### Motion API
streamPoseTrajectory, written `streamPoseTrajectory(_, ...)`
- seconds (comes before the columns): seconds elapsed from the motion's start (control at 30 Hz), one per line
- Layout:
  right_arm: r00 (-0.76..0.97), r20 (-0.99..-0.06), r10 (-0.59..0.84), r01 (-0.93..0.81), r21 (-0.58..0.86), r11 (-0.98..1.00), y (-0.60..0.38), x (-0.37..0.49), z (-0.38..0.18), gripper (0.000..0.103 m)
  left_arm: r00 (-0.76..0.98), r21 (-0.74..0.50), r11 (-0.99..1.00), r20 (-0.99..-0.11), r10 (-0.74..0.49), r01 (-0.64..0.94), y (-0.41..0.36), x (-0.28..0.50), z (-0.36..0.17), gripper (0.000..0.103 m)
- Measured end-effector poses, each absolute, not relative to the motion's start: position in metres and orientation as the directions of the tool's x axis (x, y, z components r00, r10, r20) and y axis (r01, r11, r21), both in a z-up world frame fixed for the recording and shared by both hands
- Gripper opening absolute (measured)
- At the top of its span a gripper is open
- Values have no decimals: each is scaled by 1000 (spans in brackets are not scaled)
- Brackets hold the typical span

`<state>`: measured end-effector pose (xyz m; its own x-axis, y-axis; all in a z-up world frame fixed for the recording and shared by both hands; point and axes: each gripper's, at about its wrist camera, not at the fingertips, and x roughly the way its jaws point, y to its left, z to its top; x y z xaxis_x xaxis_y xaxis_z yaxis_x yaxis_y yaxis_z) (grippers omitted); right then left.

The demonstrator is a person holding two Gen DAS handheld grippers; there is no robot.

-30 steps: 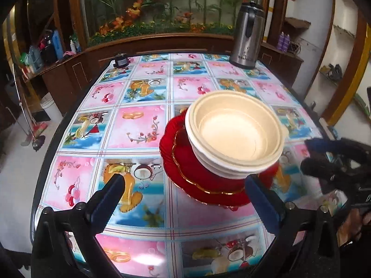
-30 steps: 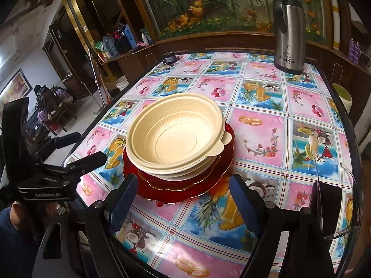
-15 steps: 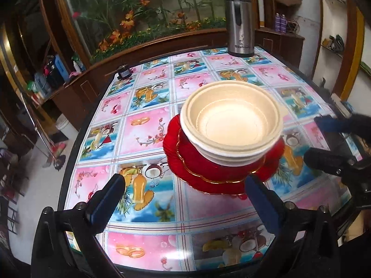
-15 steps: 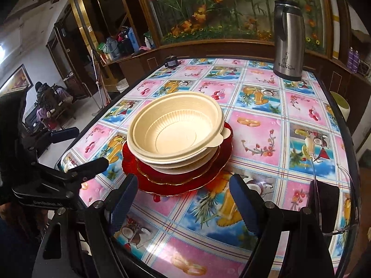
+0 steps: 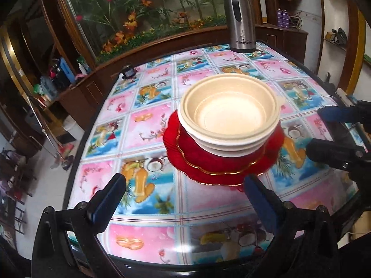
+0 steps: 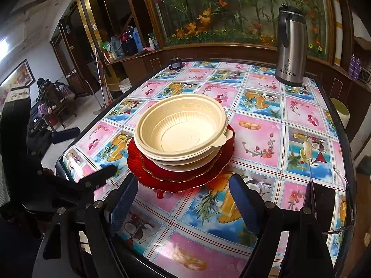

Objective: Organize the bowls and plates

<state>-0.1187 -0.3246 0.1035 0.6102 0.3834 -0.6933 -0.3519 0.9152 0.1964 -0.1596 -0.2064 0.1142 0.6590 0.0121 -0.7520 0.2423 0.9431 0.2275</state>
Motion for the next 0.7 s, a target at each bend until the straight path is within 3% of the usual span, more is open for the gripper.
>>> streamPoseTrajectory(0.7, 604, -703, 377, -359, 182, 915, -318, -117, 102, 85, 640, 199, 955, -768, 14, 219, -196, -152, 107, 101)
